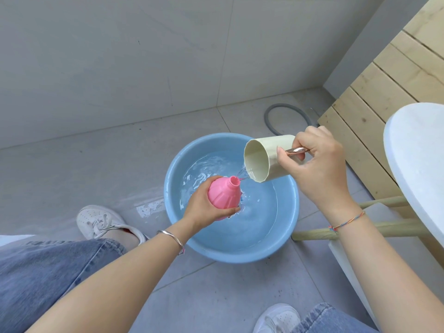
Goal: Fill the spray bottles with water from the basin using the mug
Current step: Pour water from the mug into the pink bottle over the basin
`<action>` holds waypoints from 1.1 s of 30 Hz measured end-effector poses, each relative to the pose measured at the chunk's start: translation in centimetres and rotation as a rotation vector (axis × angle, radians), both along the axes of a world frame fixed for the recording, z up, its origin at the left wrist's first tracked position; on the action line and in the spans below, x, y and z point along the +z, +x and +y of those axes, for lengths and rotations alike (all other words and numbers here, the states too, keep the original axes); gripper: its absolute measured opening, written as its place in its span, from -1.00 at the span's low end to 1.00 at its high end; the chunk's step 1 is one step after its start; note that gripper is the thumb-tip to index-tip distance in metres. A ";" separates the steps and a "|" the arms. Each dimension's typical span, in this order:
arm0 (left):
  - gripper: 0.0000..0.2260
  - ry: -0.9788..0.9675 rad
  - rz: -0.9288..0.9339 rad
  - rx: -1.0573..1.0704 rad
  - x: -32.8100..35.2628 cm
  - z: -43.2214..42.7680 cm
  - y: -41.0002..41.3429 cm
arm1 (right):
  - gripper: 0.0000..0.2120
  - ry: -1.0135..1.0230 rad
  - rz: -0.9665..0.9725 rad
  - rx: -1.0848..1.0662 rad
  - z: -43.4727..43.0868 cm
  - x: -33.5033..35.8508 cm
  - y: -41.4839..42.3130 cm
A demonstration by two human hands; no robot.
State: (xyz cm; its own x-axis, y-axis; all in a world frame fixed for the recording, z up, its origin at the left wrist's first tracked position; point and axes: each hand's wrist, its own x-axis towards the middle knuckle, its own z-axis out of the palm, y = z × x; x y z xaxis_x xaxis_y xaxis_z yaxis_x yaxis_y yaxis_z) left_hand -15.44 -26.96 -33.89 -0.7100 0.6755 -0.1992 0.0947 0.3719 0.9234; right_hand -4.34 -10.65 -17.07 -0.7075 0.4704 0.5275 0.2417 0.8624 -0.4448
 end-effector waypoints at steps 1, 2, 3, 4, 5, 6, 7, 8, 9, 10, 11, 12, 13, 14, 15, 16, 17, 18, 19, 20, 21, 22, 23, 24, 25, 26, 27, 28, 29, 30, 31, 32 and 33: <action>-0.27 0.000 0.004 0.001 0.0 0.0 0.0 | -0.67 0.009 -0.002 0.003 -0.1 0.0 0.0; -0.28 -0.001 0.008 0.000 0.0 0.0 0.1 | -0.67 0.020 -0.005 0.007 -0.2 0.0 -0.1; -0.28 -0.003 0.013 -0.001 0.0 0.0 0.1 | -0.67 0.032 -0.008 0.011 -0.3 0.0 -0.1; -0.28 -0.007 0.017 -0.002 -0.1 0.0 0.1 | -0.66 0.046 -0.011 0.015 -0.4 0.0 -0.2; -0.28 -0.011 0.020 -0.003 -0.1 0.0 0.1 | -0.65 0.059 -0.012 0.019 -0.5 0.0 -0.3; -0.28 -0.015 0.024 -0.002 -0.1 0.0 0.2 | -0.64 0.071 -0.012 0.024 -0.5 0.0 -0.3; -0.28 -0.018 0.028 -0.002 -0.1 0.0 0.2 | -0.63 0.083 -0.012 0.031 -0.6 0.0 -0.4; -0.28 -0.018 0.031 -0.003 -0.2 0.0 0.2 | -0.63 0.098 -0.012 0.039 -0.6 -0.1 -0.5; -0.29 -0.015 0.032 -0.005 -0.2 0.0 0.3 | -0.62 0.117 -0.013 0.046 -0.7 -0.1 -0.5; -0.28 -0.014 0.031 -0.007 -0.2 0.0 0.3 | -0.63 0.135 -0.013 0.051 -0.7 -0.2 -0.6; -0.28 -0.012 0.030 -0.010 -0.2 0.1 0.3 | -0.63 0.152 -0.014 0.055 -0.7 -0.3 -0.7; -0.27 -0.011 0.026 -0.012 -0.2 0.1 0.3 | -0.62 0.166 -0.015 0.059 -0.7 -0.3 -0.7; -0.27 -0.008 0.022 -0.012 -0.1 0.0 0.3 | -0.62 0.182 -0.015 0.063 -0.7 -0.4 -0.8; -0.27 -0.005 0.019 -0.012 -0.1 0.1 0.2 | -0.62 0.202 -0.014 0.068 -0.8 -0.4 -0.8; -0.27 -0.003 0.019 -0.014 -0.1 0.1 0.2 | -0.63 0.222 -0.012 0.075 -0.9 -0.5 -0.8; -0.27 -0.002 0.019 -0.014 -0.1 0.1 0.2 | -0.65 0.241 -0.012 0.085 -0.9 -0.5 -0.8; -0.27 -0.002 0.020 -0.013 -0.1 0.1 0.2 | -0.67 0.259 -0.014 0.097 -1.0 -0.6 -0.9; -0.26 -0.003 0.024 -0.010 0.0 0.1 0.2 | -0.68 0.276 -0.015 0.108 -1.1 -0.6 -0.9; -0.26 -0.008 0.030 -0.007 -0.1 0.2 0.2 | -0.70 0.293 -0.016 0.118 -1.2 -0.7 -0.9; -0.26 -0.013 0.031 -0.004 0.0 0.2 0.2 | -0.70 0.311 -0.017 0.129 -1.3 -0.8 -1.0; -0.26 -0.014 0.025 -0.003 0.0 0.2 0.2 | -0.71 0.330 -0.017 0.142 -1.4 -0.9 -1.0; -0.27 -0.010 0.017 -0.001 0.0 0.3 0.2 | -0.71 0.349 -0.019 0.153 -1.4 -1.1 -1.0; -0.28 -0.008 0.012 0.001 0.0 0.3 0.2 | -0.71 0.366 -0.019 0.162 -1.5 -1.3 -1.1; -0.28 -0.005 0.008 0.003 0.1 0.3 0.2 | -0.71 0.381 -0.018 0.170 -1.6 -1.6 -1.1; -0.27 -0.006 0.007 0.004 0.1 0.3 0.2 | -0.72 0.391 -0.015 0.179 -1.6 -1.9 -1.1; -0.27 -0.003 0.003 0.004 0.1 0.3 0.2 | -0.72 0.401 -0.009 0.188 -1.7 -2.1 -1.1; -0.28 0.002 -0.004 0.004 0.2 0.3 0.3 | -0.72 0.410 -0.001 0.196 -1.7 -2.3 -1.1; -0.30 0.004 -0.012 0.005 0.3 0.4 0.3 | -0.72 0.417 0.007 0.203 -1.7 -2.5 -1.1; -0.30 0.001 -0.011 0.004 0.3 0.4 0.3 | -0.72 0.420 0.012 0.207 -1.7 -2.7 -1.1; -0.30 -0.001 -0.004 0.004 0.2 0.4 0.3 | -0.72 0.414 0.015 0.202 -1.7 -2.8 -1.0; -0.29 -0.005 0.003 0.004 0.1 0.4 0.3 | -0.72 0.395 0.016 0.185 -1.6 -3.0 -1.0; -0.28 -0.005 0.008 0.005 0.0 0.4 0.3 | -0.72 0.355 0.017 0.151 -1.4 -3.2 -1.0; -0.28 -0.004 0.008 0.006 -0.2 0.3 0.2 | -0.72 0.291 0.021 0.101 -1.2 -3.3 -0.9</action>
State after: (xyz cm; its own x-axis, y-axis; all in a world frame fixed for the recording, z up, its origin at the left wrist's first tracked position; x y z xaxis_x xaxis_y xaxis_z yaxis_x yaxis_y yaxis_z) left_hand -15.19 -26.63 -34.06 -0.7156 0.6702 -0.1968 0.0995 0.3766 0.9210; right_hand -5.24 -11.81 -20.41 -0.7301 0.2254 0.6451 0.1418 0.9734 -0.1797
